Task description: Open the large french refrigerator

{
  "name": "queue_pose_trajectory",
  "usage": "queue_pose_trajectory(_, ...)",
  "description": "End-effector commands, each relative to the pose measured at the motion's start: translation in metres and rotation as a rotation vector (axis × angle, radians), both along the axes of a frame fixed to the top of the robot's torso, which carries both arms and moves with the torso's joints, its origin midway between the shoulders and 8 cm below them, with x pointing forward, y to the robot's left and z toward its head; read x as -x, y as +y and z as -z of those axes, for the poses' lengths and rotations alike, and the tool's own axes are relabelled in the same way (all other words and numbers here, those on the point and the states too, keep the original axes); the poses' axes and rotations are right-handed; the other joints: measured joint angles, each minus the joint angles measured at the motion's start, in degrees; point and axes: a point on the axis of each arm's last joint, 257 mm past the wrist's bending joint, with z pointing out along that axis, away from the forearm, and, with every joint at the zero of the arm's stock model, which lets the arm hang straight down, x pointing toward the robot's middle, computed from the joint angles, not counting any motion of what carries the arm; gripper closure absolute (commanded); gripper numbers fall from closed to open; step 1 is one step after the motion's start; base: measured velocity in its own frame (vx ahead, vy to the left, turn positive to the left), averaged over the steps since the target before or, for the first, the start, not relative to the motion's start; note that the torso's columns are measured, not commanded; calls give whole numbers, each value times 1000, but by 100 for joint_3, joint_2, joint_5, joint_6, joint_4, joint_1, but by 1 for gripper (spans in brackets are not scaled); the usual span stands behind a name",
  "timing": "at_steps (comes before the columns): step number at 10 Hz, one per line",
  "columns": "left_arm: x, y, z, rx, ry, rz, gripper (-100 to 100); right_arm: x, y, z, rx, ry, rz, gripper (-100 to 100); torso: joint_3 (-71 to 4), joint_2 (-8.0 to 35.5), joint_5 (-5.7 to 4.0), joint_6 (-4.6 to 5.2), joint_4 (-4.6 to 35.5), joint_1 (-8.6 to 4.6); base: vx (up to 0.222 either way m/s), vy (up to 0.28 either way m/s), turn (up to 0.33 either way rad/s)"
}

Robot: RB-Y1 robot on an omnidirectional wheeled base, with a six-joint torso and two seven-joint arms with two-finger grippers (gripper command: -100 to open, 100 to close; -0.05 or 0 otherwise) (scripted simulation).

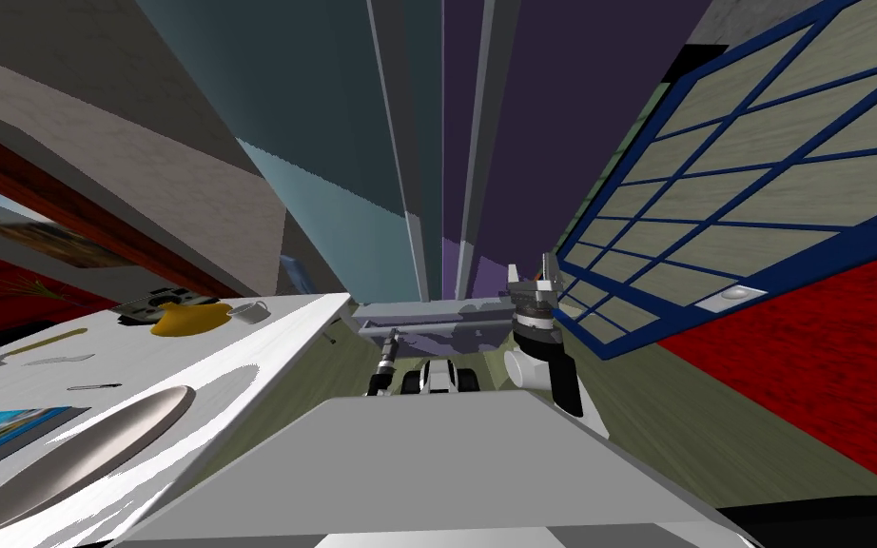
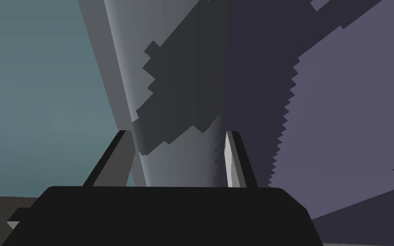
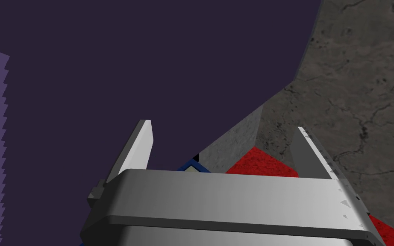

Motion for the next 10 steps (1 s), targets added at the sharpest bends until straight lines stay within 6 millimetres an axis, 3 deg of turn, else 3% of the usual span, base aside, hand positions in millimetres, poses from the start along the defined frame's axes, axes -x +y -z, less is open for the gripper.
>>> queue_pose_trajectory(1,-5,0,-2,1,-2,5,100,0,0,0,0,0,0,0,-1,-8,-1,1,1,0,-99,-11,30)
queue_pose_trajectory(5,-16,-1,-8,0,-5,14,100,0,0,0,0,0,0,0,0,5,-10,0,12,-11,-178,-15,24)
queue_pose_trajectory(10,-15,-1,-4,1,7,22,100,0,0,0,0,0,0,0,5,12,-8,-5,4,-7,-120,-3,16)
